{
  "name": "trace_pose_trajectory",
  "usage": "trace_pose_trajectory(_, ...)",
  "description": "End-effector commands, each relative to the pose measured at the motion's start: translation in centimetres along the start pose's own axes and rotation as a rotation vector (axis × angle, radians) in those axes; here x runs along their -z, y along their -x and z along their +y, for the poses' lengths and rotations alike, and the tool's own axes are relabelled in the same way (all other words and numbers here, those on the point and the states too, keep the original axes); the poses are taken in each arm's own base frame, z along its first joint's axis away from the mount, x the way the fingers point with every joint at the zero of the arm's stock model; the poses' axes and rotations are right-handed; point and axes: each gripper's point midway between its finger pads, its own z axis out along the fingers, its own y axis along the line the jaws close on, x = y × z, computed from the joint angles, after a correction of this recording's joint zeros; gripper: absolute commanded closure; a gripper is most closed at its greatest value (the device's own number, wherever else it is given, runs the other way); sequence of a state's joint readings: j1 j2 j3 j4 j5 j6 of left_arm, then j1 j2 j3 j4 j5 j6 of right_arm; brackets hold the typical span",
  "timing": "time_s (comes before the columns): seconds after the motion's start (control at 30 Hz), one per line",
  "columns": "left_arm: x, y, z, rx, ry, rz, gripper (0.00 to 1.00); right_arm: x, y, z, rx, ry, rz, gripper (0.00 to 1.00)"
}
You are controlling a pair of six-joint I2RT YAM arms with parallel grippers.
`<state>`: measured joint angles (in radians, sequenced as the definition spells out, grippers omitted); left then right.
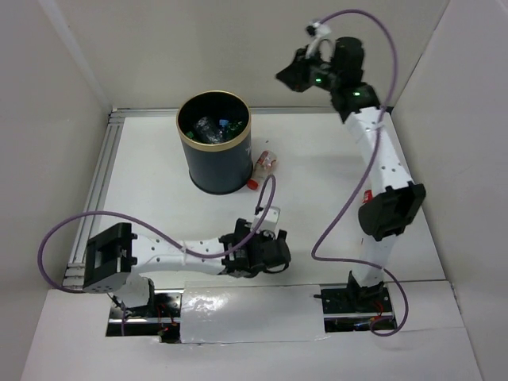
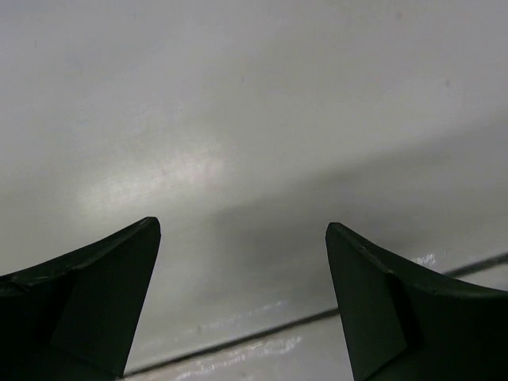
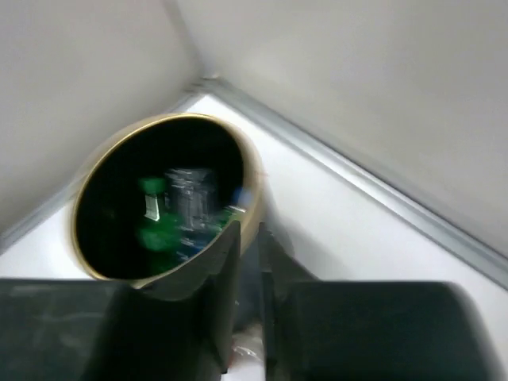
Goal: Put the plastic bottles in the bin
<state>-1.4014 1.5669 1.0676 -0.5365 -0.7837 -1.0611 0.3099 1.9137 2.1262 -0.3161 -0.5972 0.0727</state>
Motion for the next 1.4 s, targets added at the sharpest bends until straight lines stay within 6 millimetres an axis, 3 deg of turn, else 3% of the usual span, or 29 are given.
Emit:
trace_pose_trajectory(0.0,-2.0,5.8,-1.3,-0.067,-0.047,-0.088,0.03,7.5,2.1,-4.1,0.039,-0.173,0.022,0.83)
trace_pose_trajectory(0.03,-3.0,8.4,-0.9,-0.039,-0.034,-0.108,0.08,9.6,0.5,-6.8,-0.002,-0.240,0.069,0.97)
trace_pose_trajectory(0.1,-5.0,9.8,-0.8,-0.066,-0.030,-0.088,0.23,12.6,-3.6,-8.5,-0.078,-0.263,0.193,1.00)
trace_pose_trajectory(0.13,-5.8,11.0,-0.5,-0.110,-0.020,-0.091,0.37,14.6,-7.3,-10.0,-0.163,-0.263,0.258,1.00)
trace_pose_trajectory(0.17,-6.6,13.9,-0.3,-0.087,-0.013,-0.119,0.40,16.3,-8.3,-9.7,-0.184,-0.258,0.273,0.94)
trace_pose_trajectory(0.2,-7.3,15.0,-0.4,-0.105,-0.008,-0.123,0.40,17.6,-9.7,-9.9,-0.202,-0.246,0.287,0.66)
trace_pose_trajectory(0.23,-9.3,14.5,-0.2,-0.176,0.026,-0.092,0.40,19.7,-13.3,-10.2,-0.298,-0.240,0.319,0.53)
trace_pose_trajectory(0.27,-9.6,17.5,-0.7,-0.160,0.019,-0.122,0.39,20.8,-14.3,-9.9,-0.316,-0.237,0.322,0.45)
trace_pose_trajectory(0.33,-11.0,18.8,-0.8,-0.217,0.042,-0.117,0.20,22.8,-14.7,-8.7,-0.297,-0.240,0.308,0.22)
trace_pose_trajectory(0.37,-12.5,20.0,-1.0,-0.218,0.065,-0.120,0.14,23.9,-16.3,-8.5,-0.327,-0.248,0.318,0.20)
trace_pose_trajectory(0.43,-13.8,20.2,-0.6,-0.252,0.092,-0.093,0.06,25.1,-16.1,-7.6,-0.288,-0.266,0.305,0.15)
trace_pose_trajectory(0.57,-16.8,20.4,0.0,-0.266,0.124,-0.059,0.05,26.9,-18.1,-6.5,-0.340,-0.280,0.319,0.11)
trace_pose_trajectory(0.6,-18.1,20.2,1.1,-0.270,0.148,-0.043,0.05,27.5,-18.3,-6.7,-0.350,-0.298,0.315,0.11)
trace_pose_trajectory(0.8,-20.6,20.5,2.9,-0.340,0.251,-0.059,0.05,29.3,-21.3,-6.2,-0.431,-0.307,0.330,0.09)
trace_pose_trajectory(1.17,-24.7,18.9,6.3,-0.434,0.399,-0.021,0.05,30.6,-24.1,-4.9,-0.487,-0.295,0.347,0.08)
trace_pose_trajectory(1.37,-26.8,16.7,7.3,-0.468,0.403,0.035,0.04,30.9,-24.0,-4.5,-0.497,-0.296,0.331,0.07)
